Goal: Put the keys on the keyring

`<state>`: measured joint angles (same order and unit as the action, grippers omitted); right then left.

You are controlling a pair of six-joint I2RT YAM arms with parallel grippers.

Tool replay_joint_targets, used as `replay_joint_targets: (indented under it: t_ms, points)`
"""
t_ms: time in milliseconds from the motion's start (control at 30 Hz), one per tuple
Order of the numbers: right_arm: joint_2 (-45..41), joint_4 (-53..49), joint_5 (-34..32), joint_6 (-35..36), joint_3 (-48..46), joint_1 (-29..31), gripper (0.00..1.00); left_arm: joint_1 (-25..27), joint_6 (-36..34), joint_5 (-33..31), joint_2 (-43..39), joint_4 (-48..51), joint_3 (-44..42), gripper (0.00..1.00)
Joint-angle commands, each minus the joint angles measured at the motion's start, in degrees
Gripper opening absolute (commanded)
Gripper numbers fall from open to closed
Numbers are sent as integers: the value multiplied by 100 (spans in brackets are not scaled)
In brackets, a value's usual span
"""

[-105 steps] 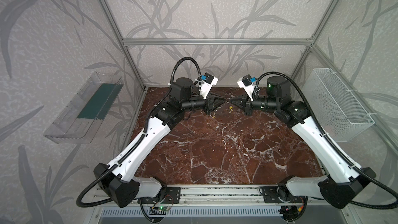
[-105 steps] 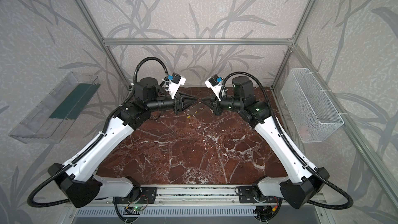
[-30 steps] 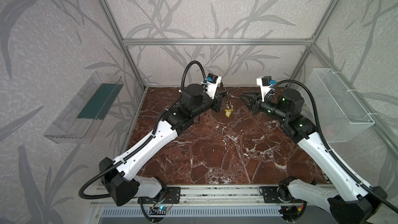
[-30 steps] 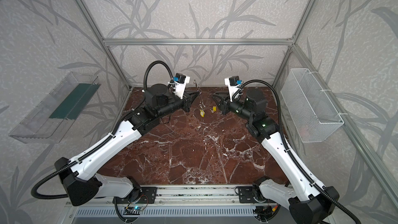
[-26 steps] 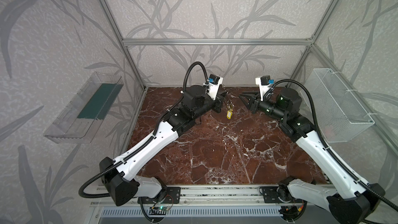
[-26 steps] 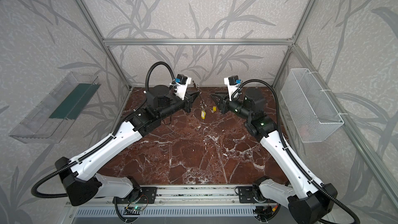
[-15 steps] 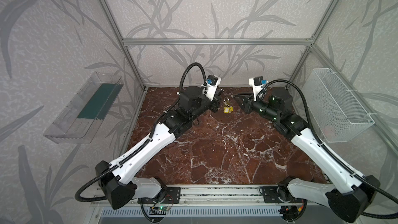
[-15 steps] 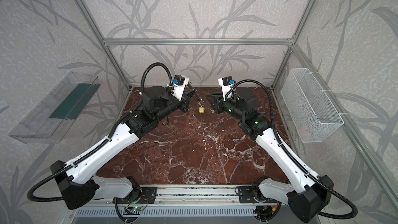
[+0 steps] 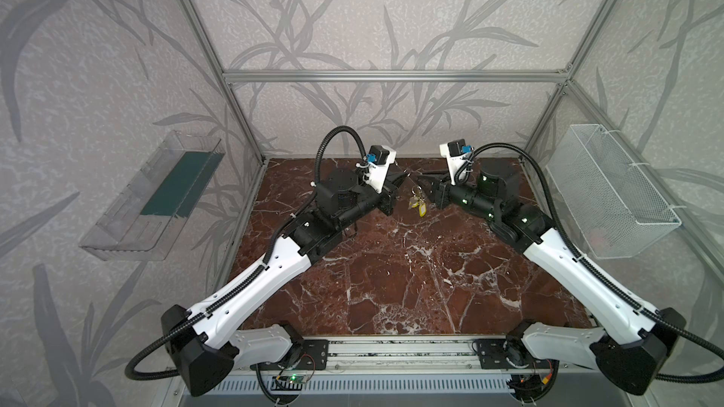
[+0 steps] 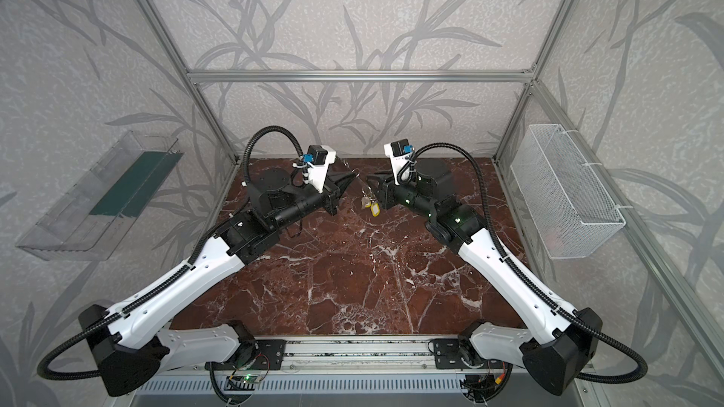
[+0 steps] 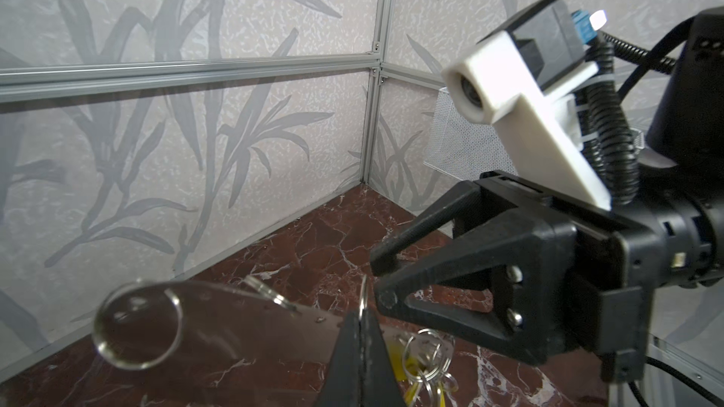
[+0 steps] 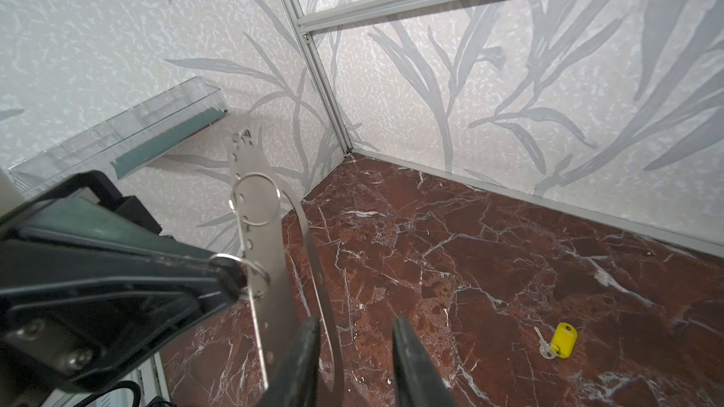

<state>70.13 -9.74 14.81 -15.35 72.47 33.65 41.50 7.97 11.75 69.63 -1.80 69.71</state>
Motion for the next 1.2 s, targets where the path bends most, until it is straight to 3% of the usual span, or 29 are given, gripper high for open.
replay_joint_targets:
  t_ms: [0, 333, 867, 1000, 1167]
  points:
    - [-286, -293, 368, 273, 31, -9, 33, -26, 746, 348, -94, -838, -193, 0]
    - [-485, -283, 712, 287, -235, -8, 34, -27, 1734, 655, 327, -1584, -160, 0]
    - [-766, -273, 613, 283, -498, -25, 35, -28, 2049, 925, 360, -1613, -195, 0]
    - [-801, -358, 910, 122, -432, -306, 37, -36, 2009, 968, 324, -1426, -146, 0]
    - [-861, 238, 1788, -468, -494, -924, 39, -48, 1893, 962, 304, -1159, -68, 0]
